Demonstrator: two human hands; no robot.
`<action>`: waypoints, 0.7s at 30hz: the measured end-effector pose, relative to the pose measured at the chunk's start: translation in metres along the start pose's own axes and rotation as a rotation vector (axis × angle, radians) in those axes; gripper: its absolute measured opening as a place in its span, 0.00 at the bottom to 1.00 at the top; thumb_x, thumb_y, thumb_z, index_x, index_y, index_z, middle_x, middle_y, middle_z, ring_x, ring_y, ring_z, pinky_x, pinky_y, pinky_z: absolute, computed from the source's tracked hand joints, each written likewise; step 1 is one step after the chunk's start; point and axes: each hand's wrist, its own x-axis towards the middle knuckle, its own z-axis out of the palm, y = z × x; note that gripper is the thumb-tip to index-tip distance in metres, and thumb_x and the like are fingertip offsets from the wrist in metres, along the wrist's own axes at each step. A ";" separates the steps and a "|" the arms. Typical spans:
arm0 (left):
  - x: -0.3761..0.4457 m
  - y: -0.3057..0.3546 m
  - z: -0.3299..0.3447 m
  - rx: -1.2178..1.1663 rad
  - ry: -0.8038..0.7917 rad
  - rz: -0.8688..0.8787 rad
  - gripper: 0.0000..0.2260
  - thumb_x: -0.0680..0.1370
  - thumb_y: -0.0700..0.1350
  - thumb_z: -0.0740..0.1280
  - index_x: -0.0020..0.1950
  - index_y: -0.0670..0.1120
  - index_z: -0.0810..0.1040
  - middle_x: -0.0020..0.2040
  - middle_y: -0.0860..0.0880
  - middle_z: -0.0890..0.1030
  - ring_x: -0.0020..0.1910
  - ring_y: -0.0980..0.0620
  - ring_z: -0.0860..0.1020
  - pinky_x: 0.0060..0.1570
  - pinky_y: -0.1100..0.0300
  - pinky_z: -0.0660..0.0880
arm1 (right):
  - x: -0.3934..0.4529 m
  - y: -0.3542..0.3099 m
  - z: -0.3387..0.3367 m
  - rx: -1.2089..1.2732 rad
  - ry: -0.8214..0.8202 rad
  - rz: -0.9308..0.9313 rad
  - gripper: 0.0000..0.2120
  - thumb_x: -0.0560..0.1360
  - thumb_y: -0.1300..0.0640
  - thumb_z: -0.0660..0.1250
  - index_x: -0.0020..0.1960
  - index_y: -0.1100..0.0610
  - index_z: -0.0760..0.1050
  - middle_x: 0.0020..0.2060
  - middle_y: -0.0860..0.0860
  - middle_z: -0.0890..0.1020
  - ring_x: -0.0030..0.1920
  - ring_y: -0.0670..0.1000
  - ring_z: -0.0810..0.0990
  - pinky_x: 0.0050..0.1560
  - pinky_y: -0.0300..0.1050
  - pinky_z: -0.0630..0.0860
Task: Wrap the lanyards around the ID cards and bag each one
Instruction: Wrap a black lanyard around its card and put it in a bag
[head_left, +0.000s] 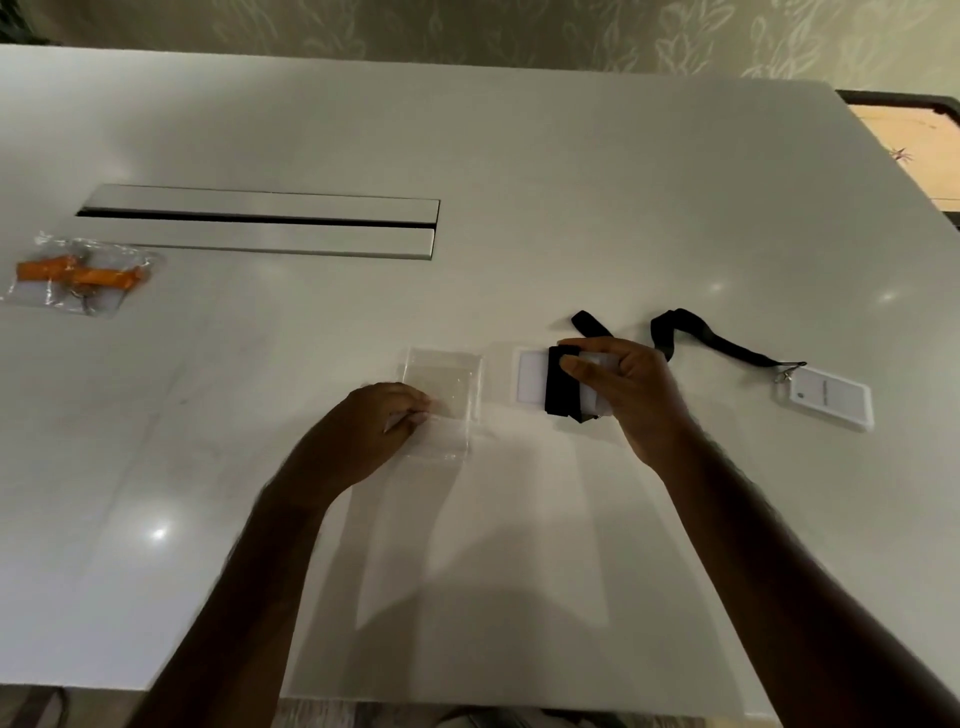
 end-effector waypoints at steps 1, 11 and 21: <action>0.000 0.002 -0.001 0.011 0.001 0.008 0.09 0.82 0.39 0.70 0.60 0.43 0.86 0.57 0.49 0.86 0.58 0.51 0.83 0.64 0.58 0.76 | -0.001 0.001 -0.001 0.005 0.001 -0.001 0.18 0.68 0.45 0.80 0.56 0.49 0.88 0.73 0.44 0.79 0.65 0.49 0.84 0.56 0.54 0.85; 0.008 0.027 -0.002 -0.118 0.284 -0.174 0.03 0.77 0.44 0.77 0.49 0.48 0.88 0.49 0.57 0.87 0.52 0.61 0.82 0.53 0.74 0.72 | -0.006 -0.004 -0.016 0.023 -0.025 -0.006 0.18 0.69 0.46 0.80 0.57 0.51 0.88 0.71 0.45 0.81 0.63 0.51 0.86 0.54 0.61 0.84; 0.029 0.086 0.026 -0.271 0.461 -0.402 0.05 0.72 0.54 0.80 0.41 0.57 0.85 0.37 0.56 0.83 0.32 0.61 0.75 0.36 0.63 0.70 | 0.001 -0.018 -0.047 0.005 -0.041 0.022 0.16 0.68 0.45 0.80 0.52 0.49 0.87 0.51 0.60 0.88 0.50 0.53 0.86 0.51 0.55 0.81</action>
